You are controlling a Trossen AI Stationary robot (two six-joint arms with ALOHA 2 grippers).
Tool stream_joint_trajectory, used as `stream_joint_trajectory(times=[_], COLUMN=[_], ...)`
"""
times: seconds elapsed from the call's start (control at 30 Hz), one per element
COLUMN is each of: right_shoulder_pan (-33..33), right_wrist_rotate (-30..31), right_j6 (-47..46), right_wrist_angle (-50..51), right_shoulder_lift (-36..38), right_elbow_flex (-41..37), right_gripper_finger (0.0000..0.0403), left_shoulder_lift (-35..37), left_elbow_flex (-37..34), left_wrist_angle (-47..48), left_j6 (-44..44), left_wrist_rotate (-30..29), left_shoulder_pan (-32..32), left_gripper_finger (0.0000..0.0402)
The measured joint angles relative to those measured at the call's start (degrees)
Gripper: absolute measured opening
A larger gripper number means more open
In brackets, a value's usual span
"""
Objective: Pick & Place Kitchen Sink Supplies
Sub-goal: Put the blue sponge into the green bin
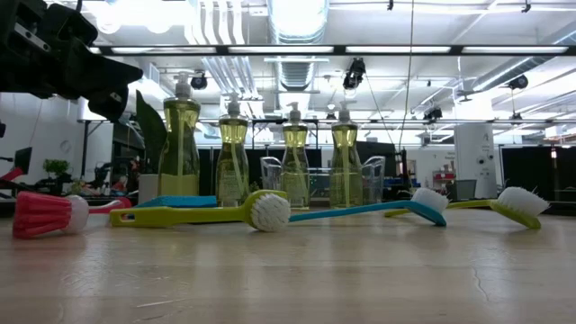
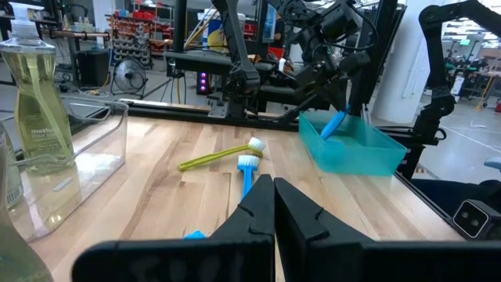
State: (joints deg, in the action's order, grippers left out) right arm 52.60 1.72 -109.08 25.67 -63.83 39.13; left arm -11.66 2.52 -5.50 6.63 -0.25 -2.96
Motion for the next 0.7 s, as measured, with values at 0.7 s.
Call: stream_joint_trajectory(times=[0.7], right_shoulder_pan=[0.00], right_wrist_rotate=[2.97], right_j6=[1.27], right_wrist_angle=[0.55], right_shoulder_lift=[0.00], right_elbow_flex=[-0.02], right_gripper_finger=[0.0118], left_shoulder_lift=[0.00], left_elbow_flex=[0.00], left_wrist_angle=[0.00], left_j6=[0.02], left_wrist_rotate=[0.00], left_shoulder_pan=[0.00], left_gripper_finger=[0.0000])
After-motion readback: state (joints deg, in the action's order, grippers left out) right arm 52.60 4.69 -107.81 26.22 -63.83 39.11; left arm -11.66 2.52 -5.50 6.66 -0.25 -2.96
